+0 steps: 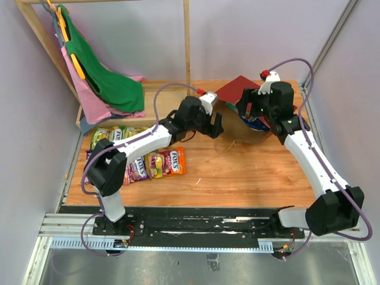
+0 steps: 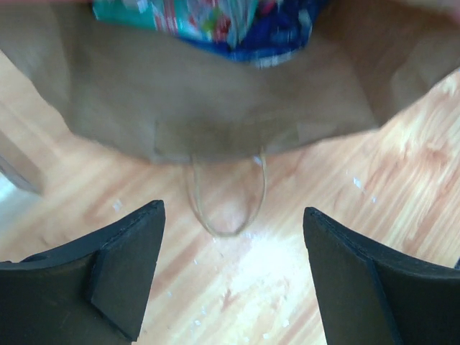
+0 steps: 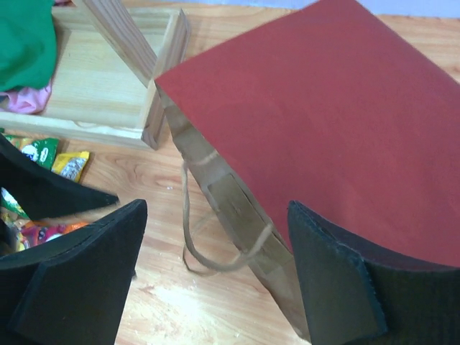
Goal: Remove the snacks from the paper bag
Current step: Take out the snack from the paper bag.
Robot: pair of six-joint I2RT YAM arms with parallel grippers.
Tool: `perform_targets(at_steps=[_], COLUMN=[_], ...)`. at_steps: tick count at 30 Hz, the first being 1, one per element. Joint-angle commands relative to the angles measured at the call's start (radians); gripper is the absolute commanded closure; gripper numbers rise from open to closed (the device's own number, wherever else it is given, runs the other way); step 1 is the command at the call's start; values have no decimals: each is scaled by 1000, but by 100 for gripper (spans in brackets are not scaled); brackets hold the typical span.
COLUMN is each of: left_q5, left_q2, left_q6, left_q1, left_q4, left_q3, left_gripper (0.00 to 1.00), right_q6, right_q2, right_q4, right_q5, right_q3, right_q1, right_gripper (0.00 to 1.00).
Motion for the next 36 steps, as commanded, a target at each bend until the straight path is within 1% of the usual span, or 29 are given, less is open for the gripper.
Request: perform_targets(at_steps=[1, 3, 4, 5, 6, 7, 9, 12, 15, 17, 18, 19, 21, 23, 24, 26, 28, 30, 33, 35, 36], left_q5=[10, -21, -27, -45, -66, -91, -149, -176, -173, -149, -139, -134, -165, -169, -172, -187, -166, -116, 17, 95, 183], left_q2=[-50, -48, -45, -41, -38, -35, -40, -68, -83, -77, -70, -63, -54, -53, -55, -59, -67, -74, -83, -89, -91], left_q6=[-85, -134, -144, -151, -153, -151, -153, -165, -181, -201, -215, -233, -286, -291, -293, -289, -260, -211, -125, -94, -73], left_q1=[-36, -53, -61, -70, -78, -85, -99, -101, -101, -101, -100, -100, -100, -100, -100, -100, -100, -100, -98, -92, -82], left_q4=[200, 285, 327, 370, 400, 412, 446, 522, 594, 643, 664, 684, 711, 778, 825, 928, 1032, 1053, 1063, 1070, 1059], left_q3=[-150, -203, -225, -242, -250, -252, -265, -318, -367, -394, -402, -406, -415, -444, -465, -517, -570, -589, -606, -627, -628], left_gripper=[18, 17, 16, 12, 3, 1, 0, 0, 0, 0, 0, 1, 0, 0, 0, 0, 0, 0, 0, 0, 0], right_q6=[-55, -67, -71, -75, -77, -78, -81, -80, -66, -58, -55, -54, -51, -49, -48, -44, -36, -24, -16, -15, -15], right_q2=[44, 68, 77, 85, 88, 90, 89, 87, 90, 95, 100, 103, 109, 110, 107, 99, 90, 80, 65, 61, 61], right_q4=[-39, -43, -44, -47, -49, -50, -50, -49, -44, -42, -44, -47, -59, -67, -68, -67, -64, -55, -46, -44, -44], right_q5=[-28, -33, -36, -40, -48, -54, -64, -76, -94, -114, -122, -129, -142, -149, -152, -155, -166, -186, -196, -193, -192], right_q3=[94, 108, 113, 114, 114, 113, 108, 106, 107, 113, 114, 117, 126, 134, 136, 136, 135, 134, 136, 137, 140], right_q1=[-10, -10, -9, -10, -9, -9, -11, -10, -10, -9, -8, -9, -9, -8, -8, -9, -9, -7, 6, 17, 20], right_gripper=[23, 31, 35, 38, 41, 43, 48, 49, 50, 54, 59, 65, 80, 95, 99, 99, 99, 99, 99, 99, 99])
